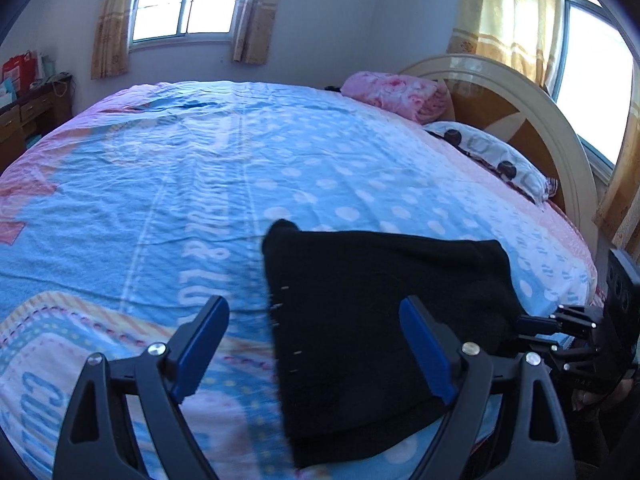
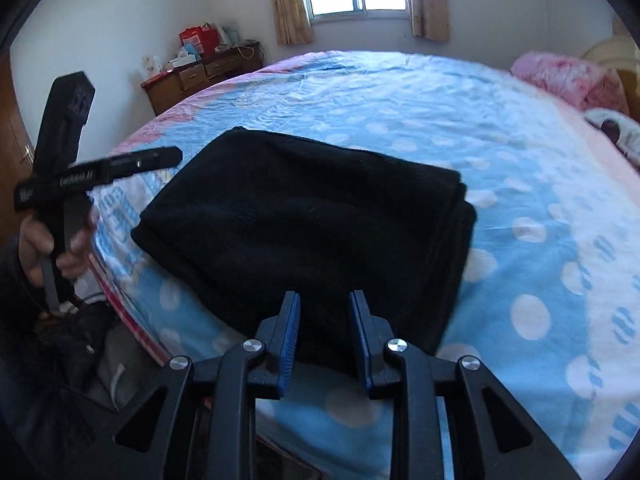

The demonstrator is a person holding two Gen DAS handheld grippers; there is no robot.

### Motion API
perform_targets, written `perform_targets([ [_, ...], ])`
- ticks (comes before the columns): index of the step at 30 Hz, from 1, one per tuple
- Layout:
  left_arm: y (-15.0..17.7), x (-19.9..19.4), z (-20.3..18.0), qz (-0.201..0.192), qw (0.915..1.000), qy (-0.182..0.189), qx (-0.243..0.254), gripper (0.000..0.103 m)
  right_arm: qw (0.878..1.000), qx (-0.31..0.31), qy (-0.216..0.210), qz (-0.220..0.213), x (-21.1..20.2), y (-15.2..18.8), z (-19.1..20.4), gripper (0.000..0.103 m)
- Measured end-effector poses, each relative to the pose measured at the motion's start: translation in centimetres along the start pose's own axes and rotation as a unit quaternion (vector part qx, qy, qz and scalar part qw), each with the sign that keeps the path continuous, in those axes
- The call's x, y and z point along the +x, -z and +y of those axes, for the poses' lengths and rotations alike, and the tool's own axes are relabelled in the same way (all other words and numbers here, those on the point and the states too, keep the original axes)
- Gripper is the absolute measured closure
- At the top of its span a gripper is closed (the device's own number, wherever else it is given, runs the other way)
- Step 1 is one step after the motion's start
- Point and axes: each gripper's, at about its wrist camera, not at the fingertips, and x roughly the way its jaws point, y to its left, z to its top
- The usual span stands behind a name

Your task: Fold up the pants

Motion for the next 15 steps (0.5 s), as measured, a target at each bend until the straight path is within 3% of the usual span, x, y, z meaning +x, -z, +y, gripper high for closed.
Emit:
perform_targets([
  [3, 0.4, -0.8, 2.1, 0.006, 0.9997, -0.013, -0.022, 0.014, 0.995, -0.083, 0.055, 0.0, 0.0, 0.5, 2.1, 0.073],
  [7, 0.9, -1.6, 3.7, 0.005, 0.9981, -0.017, -0.059, 0.014, 0.977, -0.173, 0.125, 0.004, 2.0, 0.2, 4.3, 0.071],
  [10, 1.1, -1.9, 3.9, 0.003, 0.998, -0.014, -0.062, 0.014, 0.982, -0.147, 0.119, 0.009, 2.5, -0.8, 3.9, 0.075],
  [11, 1.1, -1.9, 3.8, 0.004, 0.998, -0.014, -0.061, 0.014, 0.987, -0.122, 0.106, 0.008, 2.1, -1.1, 3.3, 0.085],
  [13, 1.0, -1.9, 3.6, 0.003, 0.9982, -0.007, -0.059, 0.014, 0.992, -0.084, 0.089, 0.01, 1.1, -1.2, 2.4, 0.092],
  [15, 1.0, -1.8, 3.2, 0.003, 0.9984, 0.003, -0.057, 0.014, 0.994, -0.068, 0.084, 0.015, 0.1, -0.6, 1.7, 0.093],
])
